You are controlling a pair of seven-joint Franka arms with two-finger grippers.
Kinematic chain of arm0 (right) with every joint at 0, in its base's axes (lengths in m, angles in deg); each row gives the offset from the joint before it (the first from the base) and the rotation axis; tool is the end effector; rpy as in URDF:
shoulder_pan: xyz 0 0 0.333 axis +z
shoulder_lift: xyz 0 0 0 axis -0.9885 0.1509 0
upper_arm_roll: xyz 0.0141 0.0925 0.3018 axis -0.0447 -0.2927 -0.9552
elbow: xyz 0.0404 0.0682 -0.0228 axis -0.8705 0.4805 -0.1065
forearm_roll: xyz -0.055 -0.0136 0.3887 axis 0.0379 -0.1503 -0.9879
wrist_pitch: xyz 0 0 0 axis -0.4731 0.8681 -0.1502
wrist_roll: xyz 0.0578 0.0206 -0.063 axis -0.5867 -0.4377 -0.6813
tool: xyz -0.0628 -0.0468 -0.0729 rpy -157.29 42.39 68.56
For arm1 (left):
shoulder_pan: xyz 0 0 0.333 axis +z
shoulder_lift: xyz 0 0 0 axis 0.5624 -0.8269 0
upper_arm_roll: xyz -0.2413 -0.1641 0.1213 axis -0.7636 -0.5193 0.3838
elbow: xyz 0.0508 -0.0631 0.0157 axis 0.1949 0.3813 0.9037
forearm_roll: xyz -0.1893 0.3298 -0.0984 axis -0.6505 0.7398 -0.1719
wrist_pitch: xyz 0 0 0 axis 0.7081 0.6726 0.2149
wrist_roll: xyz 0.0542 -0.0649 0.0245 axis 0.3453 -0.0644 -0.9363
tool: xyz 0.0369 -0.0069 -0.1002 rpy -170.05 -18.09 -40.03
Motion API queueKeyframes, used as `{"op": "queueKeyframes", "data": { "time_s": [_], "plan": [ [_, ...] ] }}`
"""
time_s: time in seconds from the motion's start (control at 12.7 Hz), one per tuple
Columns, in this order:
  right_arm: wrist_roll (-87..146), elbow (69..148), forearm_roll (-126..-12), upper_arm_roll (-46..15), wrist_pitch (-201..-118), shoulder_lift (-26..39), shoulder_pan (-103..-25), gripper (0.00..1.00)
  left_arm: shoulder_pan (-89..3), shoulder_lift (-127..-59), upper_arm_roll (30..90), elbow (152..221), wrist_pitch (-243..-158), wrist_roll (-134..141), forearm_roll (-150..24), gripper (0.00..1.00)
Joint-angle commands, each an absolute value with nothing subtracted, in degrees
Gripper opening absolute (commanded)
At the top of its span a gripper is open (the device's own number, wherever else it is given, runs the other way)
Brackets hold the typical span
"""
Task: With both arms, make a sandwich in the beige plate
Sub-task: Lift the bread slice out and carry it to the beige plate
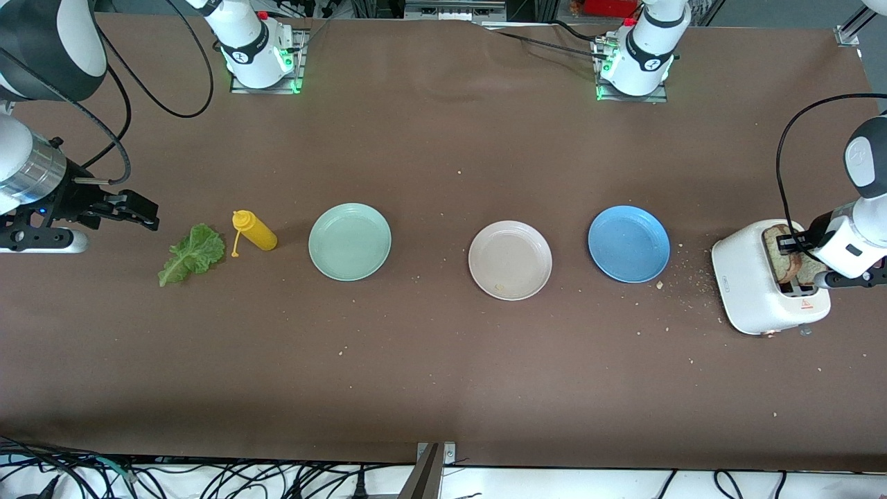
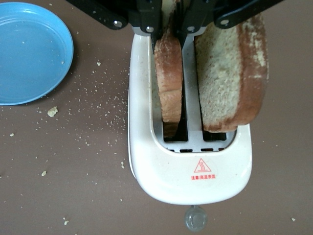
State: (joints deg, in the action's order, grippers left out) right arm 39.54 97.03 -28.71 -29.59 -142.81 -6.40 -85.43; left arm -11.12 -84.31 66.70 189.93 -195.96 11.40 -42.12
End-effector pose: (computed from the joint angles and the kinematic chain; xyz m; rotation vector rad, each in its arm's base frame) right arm 0.6197 0.0341 0.5493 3.1074 -0.0001 0.0173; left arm 0.6028 0.1463 0.3810 -3.0185 -0.1383 0.1971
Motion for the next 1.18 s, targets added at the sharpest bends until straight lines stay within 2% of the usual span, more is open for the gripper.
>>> {"op": "queueKeyframes", "data": {
  "time_s": [0.0,0.24,0.47,0.71,0.95,1.11],
  "plan": [
    [40.1,97.3,-27.8,-29.8,-143.3,-6.7,-85.5,1.00,-10.0,-81.1,66.1,189.6,-192.1,12.0,-40.9,0.00],
    [40.0,97.3,-27.8,-29.8,-143.3,-6.7,-85.5,1.00,-10.4,-81.0,65.1,182.4,-183.1,12.1,-40.8,0.00],
    [40.0,97.3,-27.8,-29.7,-143.3,-6.7,-85.5,1.00,-10.8,-81.1,59.8,175.8,-173.5,12.9,-41.2,0.00],
    [39.9,97.3,-27.8,-29.8,-143.2,-6.7,-85.5,1.00,-10.9,-81.4,53.1,174.8,-172.1,12.6,-46.0,0.00],
    [39.9,97.3,-27.8,-29.7,-143.2,-6.8,-85.5,1.00,-13.5,-84.6,52.6,174.9,-172.1,12.3,-64.2,0.00],
    [39.8,97.3,-27.8,-29.7,-143.1,-6.8,-85.5,1.00,-15.5,-89.1,52.6,174.8,-172.3,12.6,-72.1,0.00]
  ]
}}
